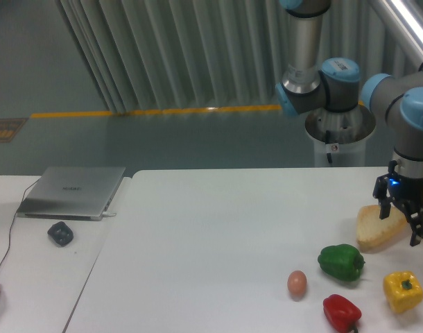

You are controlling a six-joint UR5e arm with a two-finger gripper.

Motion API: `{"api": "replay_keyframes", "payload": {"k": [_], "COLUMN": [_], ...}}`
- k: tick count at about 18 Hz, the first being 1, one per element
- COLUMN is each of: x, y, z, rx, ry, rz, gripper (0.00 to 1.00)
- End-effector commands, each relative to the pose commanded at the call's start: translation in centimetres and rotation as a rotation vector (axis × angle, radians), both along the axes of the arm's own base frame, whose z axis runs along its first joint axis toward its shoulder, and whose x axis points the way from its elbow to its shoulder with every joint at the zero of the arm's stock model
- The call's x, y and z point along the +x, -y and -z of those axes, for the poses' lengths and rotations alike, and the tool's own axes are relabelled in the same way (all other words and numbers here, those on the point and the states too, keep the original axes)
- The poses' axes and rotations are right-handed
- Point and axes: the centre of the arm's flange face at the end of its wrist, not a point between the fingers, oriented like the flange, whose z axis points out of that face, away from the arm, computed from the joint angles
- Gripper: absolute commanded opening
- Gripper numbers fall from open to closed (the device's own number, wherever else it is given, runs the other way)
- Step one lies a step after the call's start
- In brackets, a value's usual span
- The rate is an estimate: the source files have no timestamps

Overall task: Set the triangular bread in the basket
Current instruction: 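Lower the open gripper over the triangular bread and close on it, then lift the held bread slice and carry it away from the peppers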

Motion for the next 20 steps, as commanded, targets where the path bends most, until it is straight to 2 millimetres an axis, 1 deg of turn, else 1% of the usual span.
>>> {"api": "replay_keyframes", "payload": {"k": [3, 7, 10, 12, 14, 16, 20], "x": [0.7, 2.4, 2.8, 3.5, 3.6, 4.4, 4.4], "y": [-0.2, -1.2, -1.5, -1.6, -1.8, -2.4, -3.1], "z": [0.5, 2.0, 2.6, 3.8, 4.2, 4.9, 5.4], "rx": [-0.047, -0.187, -0.194, -0.213, -0.221, -0.233, -0.238], "ry": [-0.001, -0.019, -0.012, 0.002, 0.001, 0.004, -0.002], "rz": [0.028, 0.115, 0.127, 0.139, 0.144, 0.159, 0.136], "gripper": [1.0, 1.0, 1.0, 1.0, 1.0, 1.0, 1.0]}}
